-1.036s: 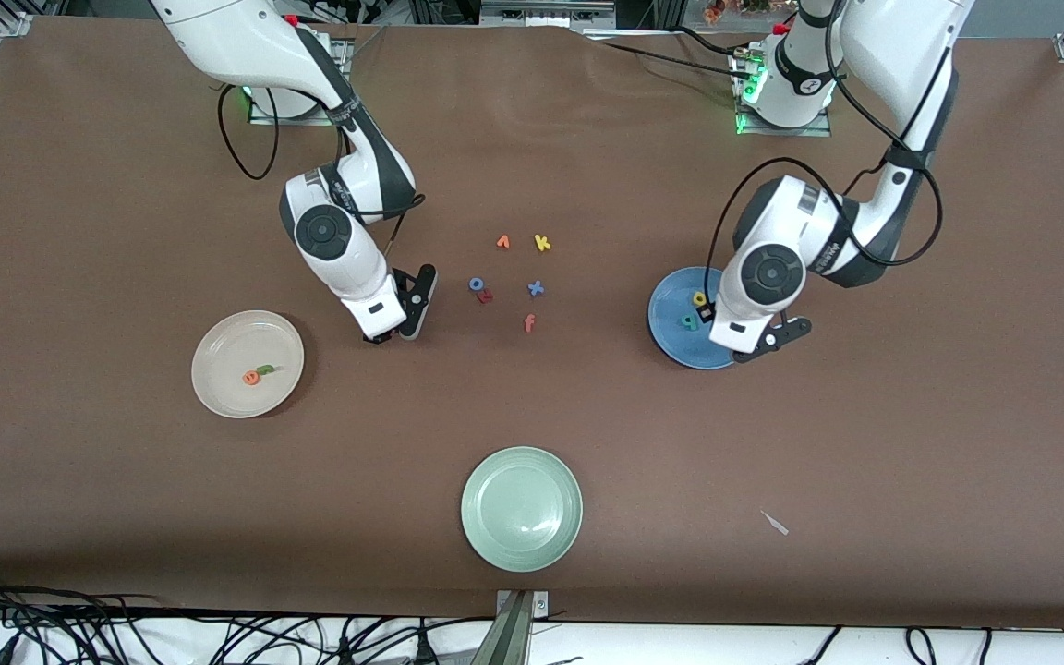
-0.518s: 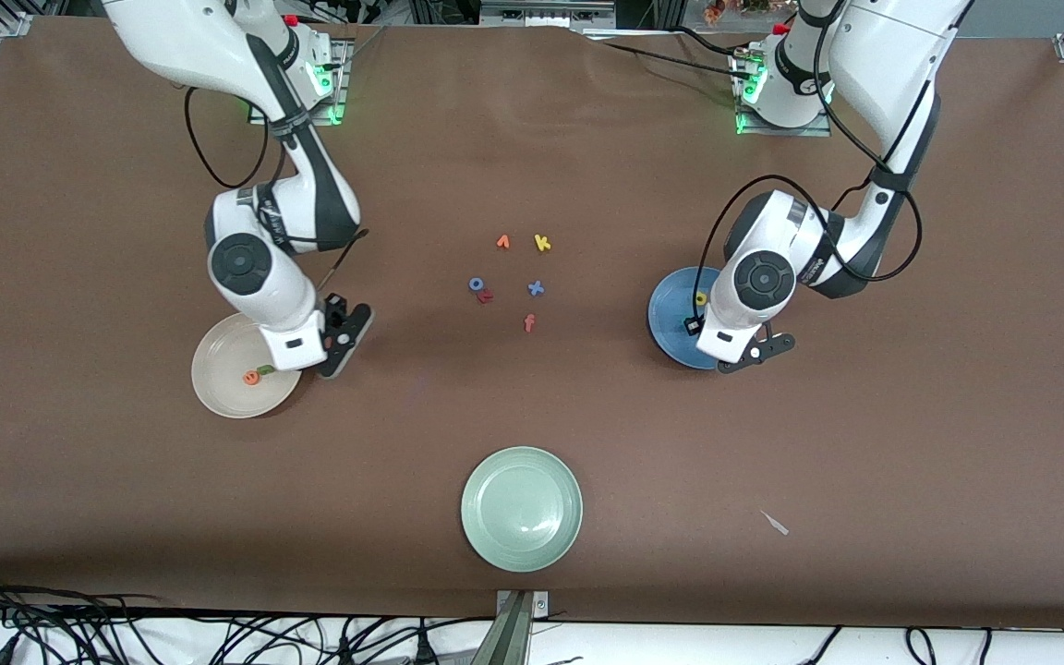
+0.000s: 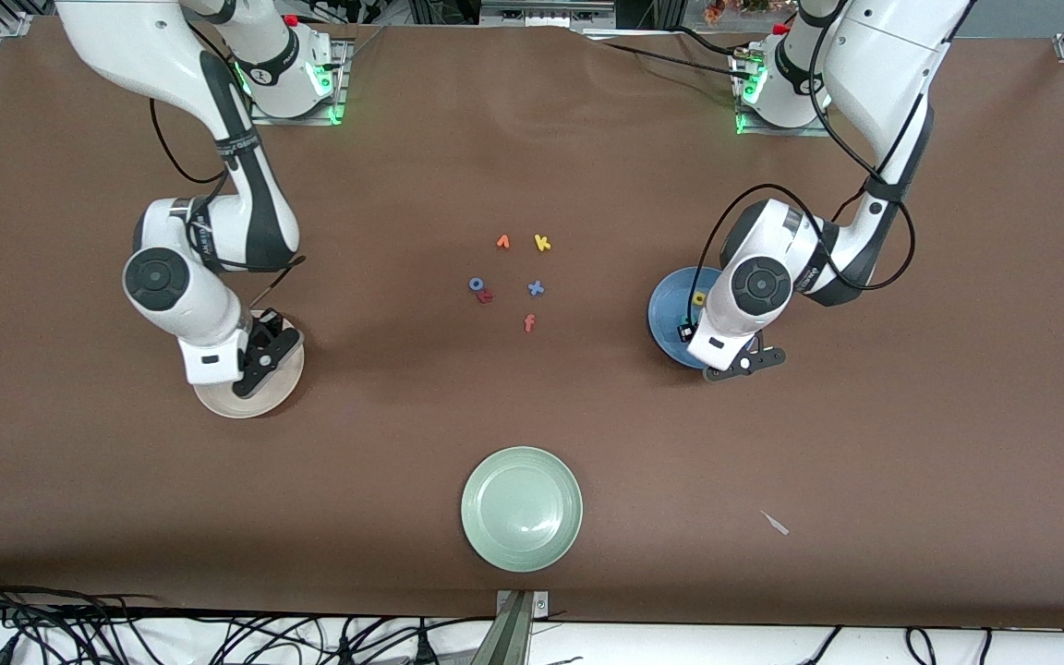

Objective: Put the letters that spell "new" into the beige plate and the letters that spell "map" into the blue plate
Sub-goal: 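Drop the E in the blue plate while the right gripper places the M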

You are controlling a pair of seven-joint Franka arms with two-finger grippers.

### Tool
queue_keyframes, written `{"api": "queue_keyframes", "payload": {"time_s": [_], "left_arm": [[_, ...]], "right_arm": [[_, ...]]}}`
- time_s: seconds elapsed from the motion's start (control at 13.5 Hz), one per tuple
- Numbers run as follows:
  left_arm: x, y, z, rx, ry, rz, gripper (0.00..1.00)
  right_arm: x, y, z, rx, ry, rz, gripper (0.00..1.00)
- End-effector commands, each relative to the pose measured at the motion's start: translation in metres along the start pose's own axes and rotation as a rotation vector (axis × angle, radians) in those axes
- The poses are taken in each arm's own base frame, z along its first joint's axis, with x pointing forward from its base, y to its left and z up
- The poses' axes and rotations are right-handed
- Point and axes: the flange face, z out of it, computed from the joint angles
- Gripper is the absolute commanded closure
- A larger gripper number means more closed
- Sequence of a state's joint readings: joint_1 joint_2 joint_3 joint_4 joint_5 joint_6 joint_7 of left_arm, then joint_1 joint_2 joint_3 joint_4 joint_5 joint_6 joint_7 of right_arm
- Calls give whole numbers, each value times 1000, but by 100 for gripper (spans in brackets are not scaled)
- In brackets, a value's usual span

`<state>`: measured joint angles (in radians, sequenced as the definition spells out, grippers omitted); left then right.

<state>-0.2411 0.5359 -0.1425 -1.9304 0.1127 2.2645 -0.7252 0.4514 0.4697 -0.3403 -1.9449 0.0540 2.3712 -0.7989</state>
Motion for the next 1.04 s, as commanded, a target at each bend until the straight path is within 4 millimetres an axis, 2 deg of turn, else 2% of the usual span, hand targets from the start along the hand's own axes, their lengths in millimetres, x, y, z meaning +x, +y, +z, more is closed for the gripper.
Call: {"api": "queue_keyframes", "payload": {"time_s": [0.0, 0.07, 0.15, 0.22, 0.3, 0.37, 0.44, 0.59, 0.96], "left_arm": [[-3, 1, 0, 10, 2, 34, 72], [-1, 2, -2, 8, 7, 34, 44], [-1, 2, -4, 7, 9, 35, 24], [0, 2, -14, 0, 23, 36, 9], [2, 2, -26, -8, 39, 59, 1], [3, -1, -39, -8, 48, 94, 1], [6, -8, -54, -14, 63, 115, 0], [3, -17, -97, -13, 91, 161, 0], [-3, -35, -235, 66, -2, 274, 0]], "right_arm": [[-13, 15, 7, 11, -4, 51, 80], [-13, 14, 9, 14, -7, 51, 75], [-14, 12, 12, 30, -7, 63, 44], [-12, 10, 11, 51, 12, 86, 43], [-12, 8, 10, 70, 19, 102, 37], [-9, 6, 9, 83, 22, 105, 1], [-9, 6, 7, 83, 24, 105, 0], [-10, 5, 5, 91, 20, 106, 0], [-8, 4, -4, 174, 72, 192, 0]]}}
